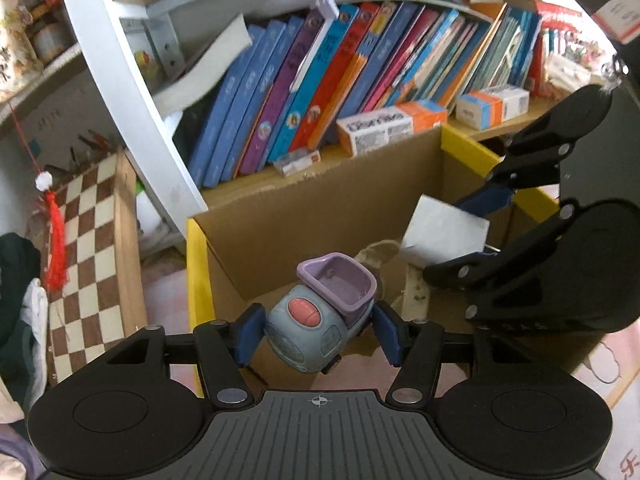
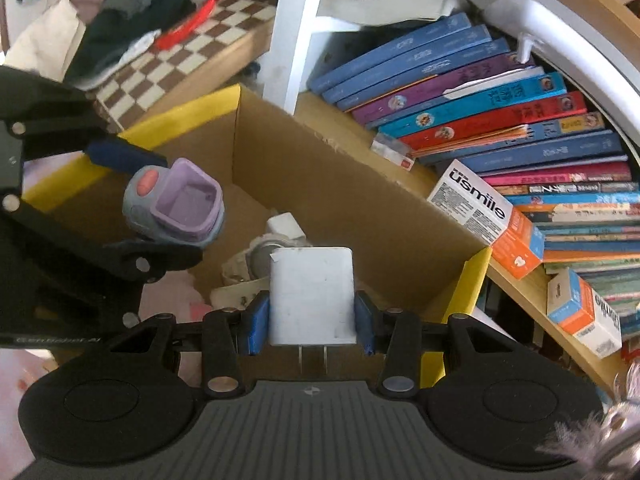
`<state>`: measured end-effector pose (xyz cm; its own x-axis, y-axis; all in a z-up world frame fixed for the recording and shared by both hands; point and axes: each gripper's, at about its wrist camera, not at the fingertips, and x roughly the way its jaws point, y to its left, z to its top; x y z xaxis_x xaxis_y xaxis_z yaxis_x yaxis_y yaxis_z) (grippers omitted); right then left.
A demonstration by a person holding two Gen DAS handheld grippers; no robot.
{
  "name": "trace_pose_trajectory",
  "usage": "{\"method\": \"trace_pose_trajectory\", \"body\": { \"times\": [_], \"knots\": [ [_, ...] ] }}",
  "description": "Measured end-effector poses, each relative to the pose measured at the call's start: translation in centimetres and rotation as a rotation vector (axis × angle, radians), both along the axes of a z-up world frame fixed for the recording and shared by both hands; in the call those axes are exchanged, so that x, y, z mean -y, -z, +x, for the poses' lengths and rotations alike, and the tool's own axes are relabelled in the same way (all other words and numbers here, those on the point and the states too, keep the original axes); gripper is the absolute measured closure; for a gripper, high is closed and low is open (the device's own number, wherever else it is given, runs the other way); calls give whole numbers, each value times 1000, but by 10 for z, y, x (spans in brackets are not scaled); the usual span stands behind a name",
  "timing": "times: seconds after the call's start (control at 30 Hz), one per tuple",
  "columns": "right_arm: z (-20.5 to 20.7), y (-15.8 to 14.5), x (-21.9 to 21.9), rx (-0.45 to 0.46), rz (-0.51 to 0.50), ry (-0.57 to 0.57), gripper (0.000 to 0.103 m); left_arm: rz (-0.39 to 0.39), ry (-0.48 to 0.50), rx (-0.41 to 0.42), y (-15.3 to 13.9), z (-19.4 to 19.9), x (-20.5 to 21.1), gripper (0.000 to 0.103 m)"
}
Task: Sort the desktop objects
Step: 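Open the left gripper to drop the car while the right gripper drops the charger into the box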
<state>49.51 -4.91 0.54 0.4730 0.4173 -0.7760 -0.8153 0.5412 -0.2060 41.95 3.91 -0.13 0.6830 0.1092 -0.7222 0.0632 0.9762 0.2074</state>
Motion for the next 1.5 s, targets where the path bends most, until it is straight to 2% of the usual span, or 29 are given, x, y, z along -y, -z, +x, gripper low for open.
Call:
{"method": "trace_pose_trajectory", "body": {
  "times": [0.17,0.37,0.67,0.9,0.97,1.0,1.03,1.27,1.5],
  "knots": [
    [10,9,-8,-40,-54,-24,62,19,10,-65,12,13,3,45],
    [18,20,-10,-112,-75,-19,62,54,38,-103,15,14,9,44],
    [18,18,-9,-122,-56,-27,60,85,42,-117,18,13,14,42],
    [14,12,-3,-110,-16,-33,55,125,30,-80,14,4,17,25],
    [11,5,2,-99,15,-24,47,130,30,-62,11,-1,17,20],
    [10,1,6,-91,34,-11,35,133,31,-53,9,-3,16,19],
    [10,-2,10,-85,56,1,29,134,31,-43,7,-6,17,17],
    [1,-25,32,-64,175,71,28,127,15,31,-11,-24,22,12],
    [-13,-43,51,-57,253,110,20,134,28,82,-28,-40,28,2]
  ]
}}
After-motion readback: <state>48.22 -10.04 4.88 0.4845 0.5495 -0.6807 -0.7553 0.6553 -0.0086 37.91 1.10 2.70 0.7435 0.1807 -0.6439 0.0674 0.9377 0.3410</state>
